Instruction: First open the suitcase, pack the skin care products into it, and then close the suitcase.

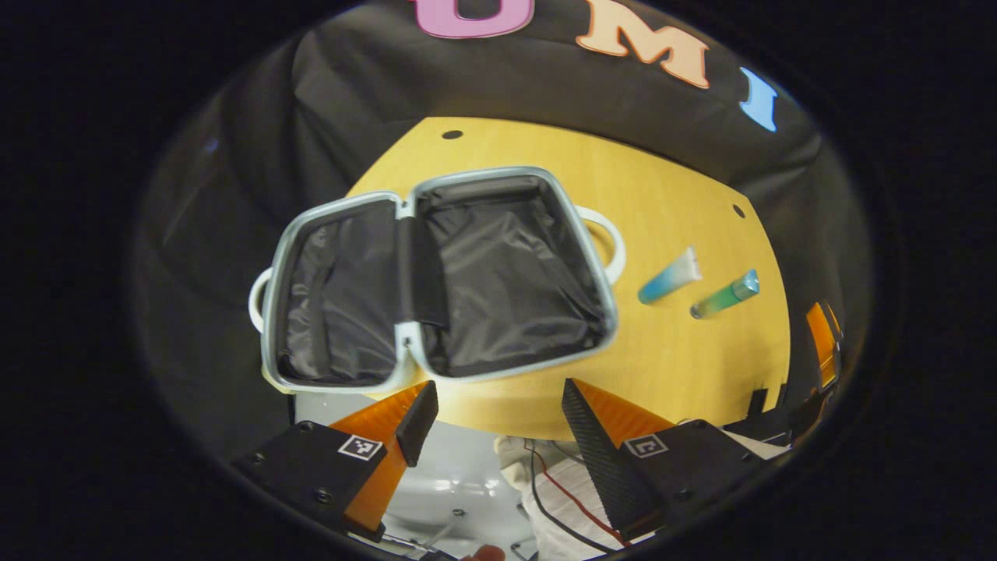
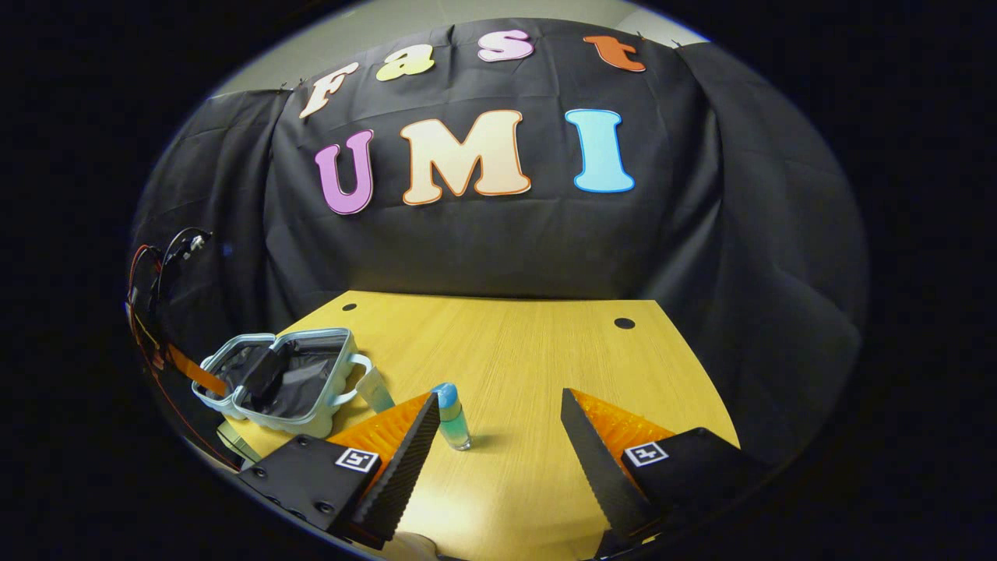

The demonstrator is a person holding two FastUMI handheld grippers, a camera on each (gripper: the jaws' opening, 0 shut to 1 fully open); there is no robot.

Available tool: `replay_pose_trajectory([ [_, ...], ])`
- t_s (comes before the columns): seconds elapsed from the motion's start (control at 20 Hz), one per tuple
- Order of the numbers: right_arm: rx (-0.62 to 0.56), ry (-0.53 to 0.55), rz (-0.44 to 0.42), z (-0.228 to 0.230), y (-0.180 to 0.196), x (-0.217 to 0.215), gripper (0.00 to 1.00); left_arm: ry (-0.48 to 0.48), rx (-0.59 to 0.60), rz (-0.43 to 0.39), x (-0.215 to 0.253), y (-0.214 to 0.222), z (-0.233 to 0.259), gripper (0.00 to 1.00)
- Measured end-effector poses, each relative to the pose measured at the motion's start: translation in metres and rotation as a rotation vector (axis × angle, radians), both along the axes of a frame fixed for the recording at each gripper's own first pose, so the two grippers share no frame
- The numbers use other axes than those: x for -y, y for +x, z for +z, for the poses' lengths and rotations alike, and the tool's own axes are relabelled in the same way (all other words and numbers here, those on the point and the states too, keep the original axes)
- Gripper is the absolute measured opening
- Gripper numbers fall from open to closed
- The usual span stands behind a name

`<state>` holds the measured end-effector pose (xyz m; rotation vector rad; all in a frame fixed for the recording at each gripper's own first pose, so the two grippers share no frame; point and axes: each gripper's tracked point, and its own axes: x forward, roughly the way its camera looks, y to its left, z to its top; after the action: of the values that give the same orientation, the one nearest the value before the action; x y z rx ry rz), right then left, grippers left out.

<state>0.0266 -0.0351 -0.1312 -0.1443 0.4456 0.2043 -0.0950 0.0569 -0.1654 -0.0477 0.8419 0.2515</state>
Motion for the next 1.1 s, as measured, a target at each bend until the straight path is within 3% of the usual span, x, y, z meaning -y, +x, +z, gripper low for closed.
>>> replay_pose_trajectory([
  [0.25,-0.037,-0.013,0.011,-0.007,-0.005,0.024,0.99,-0.085,0.037,-0.105,0.087,0.037,-0.009,0.96],
  [0.5,-0.046,-0.028,0.055,-0.007,-0.004,0.032,0.98,-0.053,0.106,-0.196,0.134,0.083,-0.013,0.96],
  [0.8,-0.066,-0.011,0.085,-0.016,0.003,0.039,0.98,-0.001,0.208,-0.267,0.156,0.141,-0.029,0.96],
  [1.1,-0.098,-0.012,0.103,-0.039,0.003,0.044,0.98,-0.016,0.290,-0.236,0.161,0.184,-0.051,0.95],
])
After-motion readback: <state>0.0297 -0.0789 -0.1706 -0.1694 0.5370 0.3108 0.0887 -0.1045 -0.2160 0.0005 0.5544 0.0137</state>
